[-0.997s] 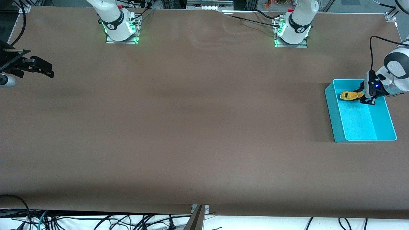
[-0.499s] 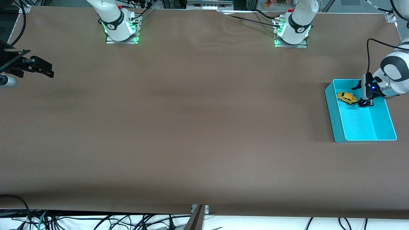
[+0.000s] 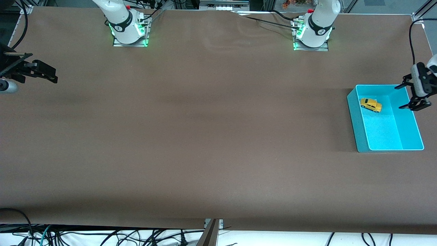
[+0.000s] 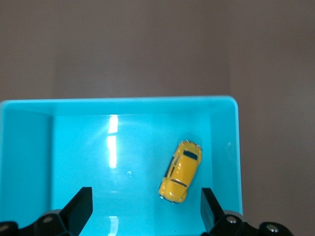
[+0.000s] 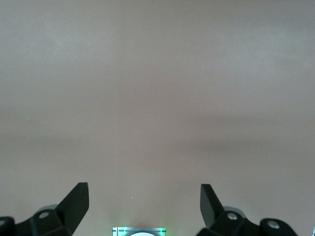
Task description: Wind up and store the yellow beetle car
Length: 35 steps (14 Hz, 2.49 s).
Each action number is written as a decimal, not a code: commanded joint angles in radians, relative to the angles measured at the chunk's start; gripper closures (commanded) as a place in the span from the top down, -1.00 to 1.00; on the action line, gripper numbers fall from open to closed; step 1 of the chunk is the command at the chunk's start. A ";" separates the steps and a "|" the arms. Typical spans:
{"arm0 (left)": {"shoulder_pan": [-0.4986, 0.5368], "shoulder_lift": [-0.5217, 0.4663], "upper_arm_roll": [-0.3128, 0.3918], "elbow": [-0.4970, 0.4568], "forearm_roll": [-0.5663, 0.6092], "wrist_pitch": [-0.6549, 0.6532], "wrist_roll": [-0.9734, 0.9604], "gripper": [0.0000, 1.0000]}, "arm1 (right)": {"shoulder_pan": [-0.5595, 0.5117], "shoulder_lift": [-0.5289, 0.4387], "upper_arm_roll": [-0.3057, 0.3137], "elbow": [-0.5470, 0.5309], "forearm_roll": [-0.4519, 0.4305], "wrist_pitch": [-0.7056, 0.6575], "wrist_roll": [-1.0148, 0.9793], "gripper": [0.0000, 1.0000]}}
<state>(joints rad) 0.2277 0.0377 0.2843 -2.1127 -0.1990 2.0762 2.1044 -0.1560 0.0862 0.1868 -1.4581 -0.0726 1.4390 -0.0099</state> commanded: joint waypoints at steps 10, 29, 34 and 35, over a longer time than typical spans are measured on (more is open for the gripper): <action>-0.226 -0.188 -0.296 0.219 0.136 -0.356 -1.529 0.97 | -0.005 0.014 0.000 0.015 0.016 0.006 0.001 1.00; -0.315 -0.056 -0.340 0.525 0.207 -0.607 -2.342 1.00 | -0.007 0.020 0.000 0.019 0.016 0.008 -0.001 1.00; -0.310 -0.055 -0.336 0.520 0.210 -0.567 -2.270 1.00 | -0.005 0.020 0.000 0.018 0.016 0.008 -0.001 1.00; -0.310 -0.053 -0.338 0.520 0.210 -0.541 -2.269 1.00 | -0.005 0.020 0.000 0.019 0.016 0.008 -0.001 1.00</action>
<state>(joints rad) -0.0880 -0.0276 -0.0485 -1.6146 -0.0093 1.5099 -0.1929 -0.1568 0.0993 0.1864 -1.4563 -0.0726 1.4472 -0.0099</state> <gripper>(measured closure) 0.000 0.000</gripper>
